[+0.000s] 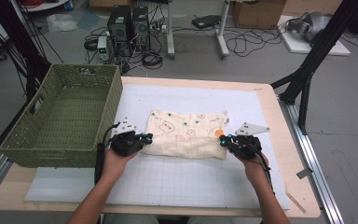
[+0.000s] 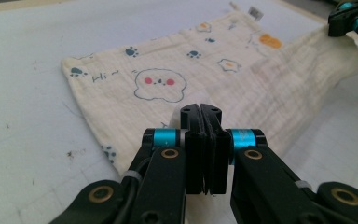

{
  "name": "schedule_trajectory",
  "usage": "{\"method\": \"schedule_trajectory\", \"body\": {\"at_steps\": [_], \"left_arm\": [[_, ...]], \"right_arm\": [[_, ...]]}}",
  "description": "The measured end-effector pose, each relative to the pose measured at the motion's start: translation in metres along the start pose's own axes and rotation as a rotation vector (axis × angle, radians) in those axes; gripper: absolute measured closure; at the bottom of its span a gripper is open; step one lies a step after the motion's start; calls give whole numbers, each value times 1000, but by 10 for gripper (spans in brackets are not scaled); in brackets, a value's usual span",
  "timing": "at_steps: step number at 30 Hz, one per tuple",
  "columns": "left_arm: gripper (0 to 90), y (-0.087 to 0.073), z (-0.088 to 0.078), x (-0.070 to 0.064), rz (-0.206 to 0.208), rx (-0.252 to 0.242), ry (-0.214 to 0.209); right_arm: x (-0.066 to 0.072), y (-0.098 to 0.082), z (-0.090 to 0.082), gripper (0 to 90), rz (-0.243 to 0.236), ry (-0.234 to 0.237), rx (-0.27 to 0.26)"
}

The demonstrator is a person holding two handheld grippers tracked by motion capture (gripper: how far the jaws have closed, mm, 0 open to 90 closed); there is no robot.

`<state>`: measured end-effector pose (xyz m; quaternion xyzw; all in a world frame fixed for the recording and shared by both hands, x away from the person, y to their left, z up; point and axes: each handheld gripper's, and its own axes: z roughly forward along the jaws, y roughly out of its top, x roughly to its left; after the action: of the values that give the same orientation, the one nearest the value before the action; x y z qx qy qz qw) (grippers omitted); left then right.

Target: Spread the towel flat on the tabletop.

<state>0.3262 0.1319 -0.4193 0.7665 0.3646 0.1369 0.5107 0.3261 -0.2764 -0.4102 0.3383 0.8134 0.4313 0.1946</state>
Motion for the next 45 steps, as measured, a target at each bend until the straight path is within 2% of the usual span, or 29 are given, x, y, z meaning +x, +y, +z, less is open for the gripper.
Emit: {"method": "schedule_trajectory", "body": {"at_steps": [2,7,11,14,15,17,19,20,23,26,28,31,34,38,41,43,44,45], "left_arm": [[877,-4,-7,-5,4,-6,-8],[875,-15,-24,-18,23,-4,-40],[860,-23,-32,-24,36,-1,-51],[820,-30,-38,-27,31,3,-63],[786,-32,-40,-28,25,6,-63],[658,-34,-42,-26,-2,9,-60],[498,-33,-45,-23,-47,5,-38],[461,-32,-47,-22,-50,-6,-33],[459,-26,-56,-18,-56,-65,-22],[458,-25,-53,-14,-62,-55,9],[459,-25,-46,-11,-66,-25,23],[459,-24,-31,-6,-66,22,58],[465,-24,-16,-2,-86,63,83],[511,-30,-2,-3,-76,117,112],[550,-33,4,-3,-67,154,133],[611,-35,5,-5,-42,158,151],[671,-35,4,-6,-37,161,143],[769,-36,4,-7,-21,167,136]], "right_arm": [[7,-3,-8,856,-17,14,-24],[22,-15,-25,856,-31,41,-41],[34,-28,-36,856,-48,68,-18],[40,-34,-42,855,-56,81,-7],[42,-36,-43,855,-60,85,2],[44,-40,-44,844,-52,99,12],[45,-42,-47,765,-51,109,16],[46,-40,-51,741,-50,107,-4],[42,-34,-64,710,-31,83,-59],[35,-34,-68,683,7,32,-67],[32,-36,-63,639,42,-2,-47],[28,-38,-46,605,83,-39,19],[24,-40,-27,597,140,-30,68],[27,-42,-10,604,145,-34,125],[27,-42,-1,651,139,-56,175],[26,-41,-1,799,152,-41,175],[26,-41,-1,866,146,-26,177],[27,-41,0,872,130,-17,176]]}}
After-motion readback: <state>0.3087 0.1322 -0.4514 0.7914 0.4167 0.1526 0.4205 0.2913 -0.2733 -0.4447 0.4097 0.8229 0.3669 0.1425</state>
